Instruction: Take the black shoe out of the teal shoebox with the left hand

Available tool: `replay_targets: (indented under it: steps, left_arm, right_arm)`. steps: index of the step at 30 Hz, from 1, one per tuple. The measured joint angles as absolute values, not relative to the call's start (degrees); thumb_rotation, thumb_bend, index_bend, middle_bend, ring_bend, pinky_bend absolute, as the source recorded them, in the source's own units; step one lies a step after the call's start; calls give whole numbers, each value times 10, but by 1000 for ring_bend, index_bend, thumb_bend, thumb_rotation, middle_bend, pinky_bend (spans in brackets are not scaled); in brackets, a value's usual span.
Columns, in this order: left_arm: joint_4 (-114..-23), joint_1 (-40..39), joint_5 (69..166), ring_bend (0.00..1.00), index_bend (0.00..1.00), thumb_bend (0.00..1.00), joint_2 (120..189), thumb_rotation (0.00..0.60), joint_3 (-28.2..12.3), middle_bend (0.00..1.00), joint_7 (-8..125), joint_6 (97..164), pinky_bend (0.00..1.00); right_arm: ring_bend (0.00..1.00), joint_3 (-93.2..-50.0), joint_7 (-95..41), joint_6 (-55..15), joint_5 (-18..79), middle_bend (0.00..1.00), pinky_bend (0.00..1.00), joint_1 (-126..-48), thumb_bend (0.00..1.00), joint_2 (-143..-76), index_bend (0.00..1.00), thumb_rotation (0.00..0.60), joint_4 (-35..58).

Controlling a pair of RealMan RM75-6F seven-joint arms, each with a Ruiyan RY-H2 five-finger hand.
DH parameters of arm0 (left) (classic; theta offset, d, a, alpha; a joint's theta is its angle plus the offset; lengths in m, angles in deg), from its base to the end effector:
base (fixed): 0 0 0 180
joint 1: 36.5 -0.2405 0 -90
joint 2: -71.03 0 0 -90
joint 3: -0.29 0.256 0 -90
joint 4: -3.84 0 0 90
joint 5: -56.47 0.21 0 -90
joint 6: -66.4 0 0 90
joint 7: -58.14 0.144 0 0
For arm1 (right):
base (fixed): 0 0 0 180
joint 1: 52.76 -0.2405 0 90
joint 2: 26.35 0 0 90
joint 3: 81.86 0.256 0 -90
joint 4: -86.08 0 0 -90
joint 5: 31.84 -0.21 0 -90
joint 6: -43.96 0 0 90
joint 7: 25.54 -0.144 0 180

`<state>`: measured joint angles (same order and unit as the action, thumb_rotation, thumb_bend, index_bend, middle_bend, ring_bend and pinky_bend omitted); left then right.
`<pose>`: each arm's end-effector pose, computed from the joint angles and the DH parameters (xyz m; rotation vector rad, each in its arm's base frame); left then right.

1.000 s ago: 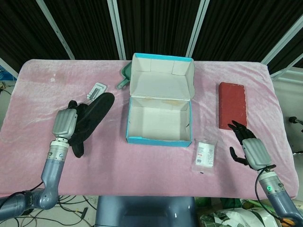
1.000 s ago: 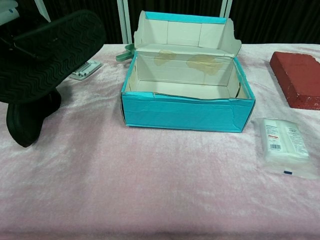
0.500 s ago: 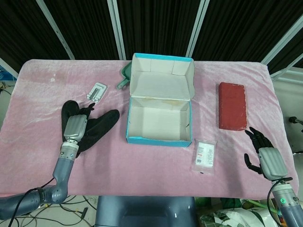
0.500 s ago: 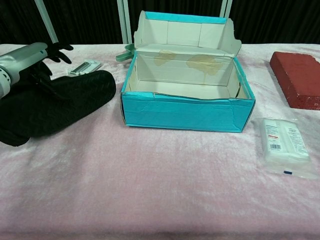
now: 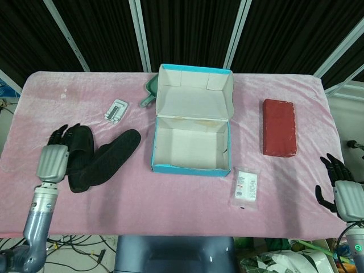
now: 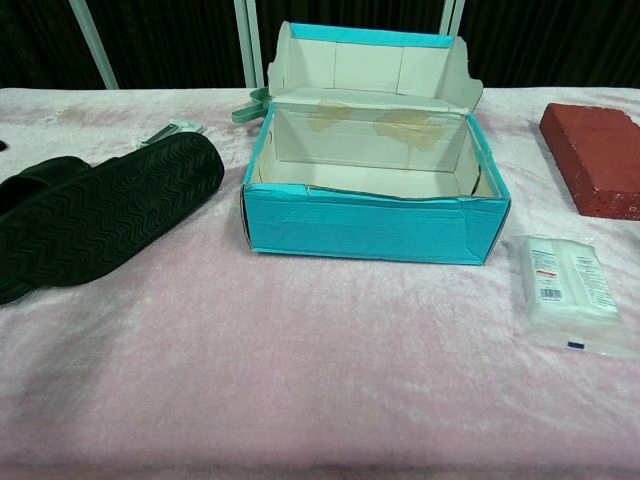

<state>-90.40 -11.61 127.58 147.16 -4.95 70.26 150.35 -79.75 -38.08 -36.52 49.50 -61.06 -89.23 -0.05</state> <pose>-0.2326 0.2796 0.1006 -1.3888 -0.8654 -1.0535 -0.3388 -0.1998 0.1725 1.3349 -1.0292 0.9263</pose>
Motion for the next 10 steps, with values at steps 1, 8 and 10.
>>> replay_targets:
  steps: [1, 8, 10]
  left_arm:
    - [-911, -133, 1285, 35, 90, 0, 1462, 600, -41, 169, 704, 1524, 102]
    - [-934, -247, 1347, 44, 103, 0, 1429, 600, 18, 176, 689, 1646, 99]
    - [-935, -280, 1363, 45, 104, 0, 1423, 600, 39, 177, 682, 1670, 99]
  right_arm:
    - [0, -797, -374, -370, 492, 0, 139, -607, 484, -893, 0, 600, 1]
    - [0, -799, -326, -420, 497, 0, 139, -575, 483, -906, 0, 600, 1]
    - [0, -802, -316, -436, 504, 0, 139, -564, 483, -912, 0, 600, -2]
